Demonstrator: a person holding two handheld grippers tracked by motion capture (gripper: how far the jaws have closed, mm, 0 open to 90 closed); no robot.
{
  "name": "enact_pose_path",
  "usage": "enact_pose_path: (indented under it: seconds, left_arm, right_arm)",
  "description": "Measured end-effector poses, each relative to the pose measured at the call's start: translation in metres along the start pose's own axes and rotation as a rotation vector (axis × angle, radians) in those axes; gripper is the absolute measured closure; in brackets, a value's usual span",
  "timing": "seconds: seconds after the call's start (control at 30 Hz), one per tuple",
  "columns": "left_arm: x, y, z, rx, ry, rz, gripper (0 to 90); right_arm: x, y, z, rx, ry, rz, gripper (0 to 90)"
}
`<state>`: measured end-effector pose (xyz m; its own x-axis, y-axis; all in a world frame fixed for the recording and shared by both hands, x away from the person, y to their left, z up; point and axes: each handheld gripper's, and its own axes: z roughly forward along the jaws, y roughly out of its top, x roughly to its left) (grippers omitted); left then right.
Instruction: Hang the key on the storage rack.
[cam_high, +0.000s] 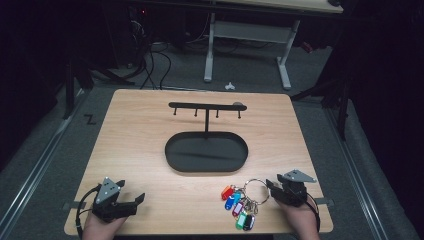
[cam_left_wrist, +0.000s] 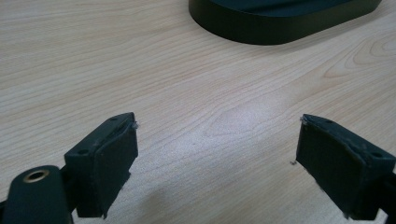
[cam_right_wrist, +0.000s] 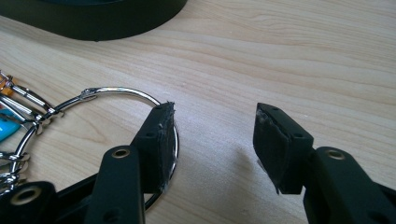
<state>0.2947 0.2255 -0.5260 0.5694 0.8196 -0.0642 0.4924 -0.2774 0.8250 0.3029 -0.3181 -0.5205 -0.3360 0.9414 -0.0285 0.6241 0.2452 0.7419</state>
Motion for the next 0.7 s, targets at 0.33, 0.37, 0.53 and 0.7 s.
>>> enact_pose_path:
  seconds: [0.33,0.37,0.53,0.7]
  left_arm:
    - [-0.0003,0.0001,0.0004,-0.002,-0.002,0.001,13.3]
    - [-0.0001,0.0001,0.0004,-0.002,-0.002,0.000,13.3]
    - [-0.0006,0.0002,0.0007,-0.001,-0.002,0.003,13.3]
    - [-0.0006,0.0002,0.0008,0.000,-0.004,0.003,13.3]
  right_arm:
    - [-0.0011,-0.0008,-0.0013,-0.004,0.002,0.012,48.6]
    - [-0.0009,-0.0007,-0.0010,-0.004,0.004,0.010,48.6]
    - [0.0000,-0.0006,-0.0006,-0.004,0.009,0.007,48.5]
    - [0.0002,-0.0007,-0.0006,-0.004,0.012,0.009,48.3]
